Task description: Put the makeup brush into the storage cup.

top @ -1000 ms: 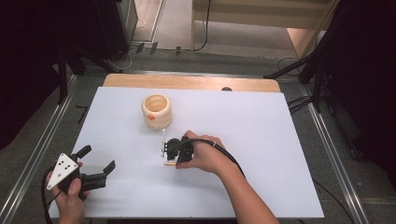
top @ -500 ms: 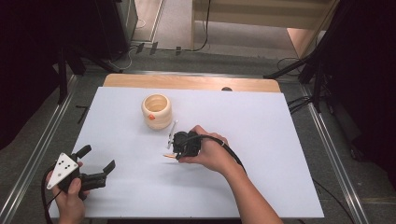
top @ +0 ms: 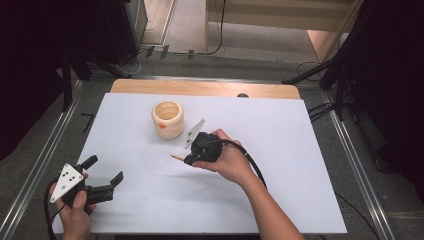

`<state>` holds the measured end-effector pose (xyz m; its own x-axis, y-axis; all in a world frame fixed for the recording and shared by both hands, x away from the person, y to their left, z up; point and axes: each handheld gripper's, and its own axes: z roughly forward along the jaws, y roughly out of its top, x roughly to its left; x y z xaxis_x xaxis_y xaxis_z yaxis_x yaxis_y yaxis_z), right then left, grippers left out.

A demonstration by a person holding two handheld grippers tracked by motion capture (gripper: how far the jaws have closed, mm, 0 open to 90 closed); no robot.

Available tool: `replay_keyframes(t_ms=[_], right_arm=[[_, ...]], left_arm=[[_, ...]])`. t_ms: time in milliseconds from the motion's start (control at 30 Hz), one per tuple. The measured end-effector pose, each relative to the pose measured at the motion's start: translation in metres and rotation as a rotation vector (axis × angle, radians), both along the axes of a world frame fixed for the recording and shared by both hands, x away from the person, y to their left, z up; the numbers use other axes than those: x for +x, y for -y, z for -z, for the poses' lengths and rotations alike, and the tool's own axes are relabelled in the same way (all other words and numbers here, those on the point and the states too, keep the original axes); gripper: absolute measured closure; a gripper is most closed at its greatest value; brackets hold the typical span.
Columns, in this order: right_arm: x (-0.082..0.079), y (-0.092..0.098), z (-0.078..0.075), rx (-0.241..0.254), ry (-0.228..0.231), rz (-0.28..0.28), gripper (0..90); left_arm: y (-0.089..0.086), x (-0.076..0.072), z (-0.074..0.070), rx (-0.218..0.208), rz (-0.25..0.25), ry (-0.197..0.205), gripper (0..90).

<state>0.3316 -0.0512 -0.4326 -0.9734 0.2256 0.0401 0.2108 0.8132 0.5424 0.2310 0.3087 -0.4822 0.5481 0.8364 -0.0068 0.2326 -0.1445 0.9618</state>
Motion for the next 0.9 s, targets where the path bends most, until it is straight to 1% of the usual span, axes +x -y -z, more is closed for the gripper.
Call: replay_keyframes(t_ms=[67,100,133,200,267,467,600,667,900], right_arm=[[0.001,0.001,-0.001,0.031,-0.001,0.005,84.8],[0.002,0.002,-0.002,0.047,-0.010,0.006,84.8],[0.003,0.003,-0.002,0.068,-0.006,0.003,84.9],[0.003,0.004,-0.004,0.091,-0.005,0.015,84.8],[0.003,0.004,-0.005,0.111,0.000,0.015,84.8],[0.005,0.008,-0.008,0.187,-0.005,0.039,84.9],[0.006,0.010,-0.009,0.232,0.002,0.063,84.9],[0.006,0.012,-0.010,0.256,-0.004,0.073,84.9],[0.008,0.014,-0.013,0.314,0.007,0.092,84.9]], left_arm=[[0.000,0.000,0.000,-0.001,-0.001,0.000,0.0],[0.000,0.000,0.000,-0.001,-0.001,0.001,0.0],[0.000,0.000,0.000,-0.001,-0.002,0.001,0.0],[0.000,0.000,0.000,-0.002,-0.002,0.000,0.0],[0.000,0.000,0.000,-0.002,-0.002,0.000,0.0],[0.000,0.000,0.000,-0.002,-0.002,0.001,0.0],[0.000,0.000,0.000,-0.001,-0.001,0.002,0.0],[0.000,0.000,0.000,-0.002,-0.002,0.001,0.0],[0.000,0.000,0.000,-0.003,-0.002,0.001,0.0]])
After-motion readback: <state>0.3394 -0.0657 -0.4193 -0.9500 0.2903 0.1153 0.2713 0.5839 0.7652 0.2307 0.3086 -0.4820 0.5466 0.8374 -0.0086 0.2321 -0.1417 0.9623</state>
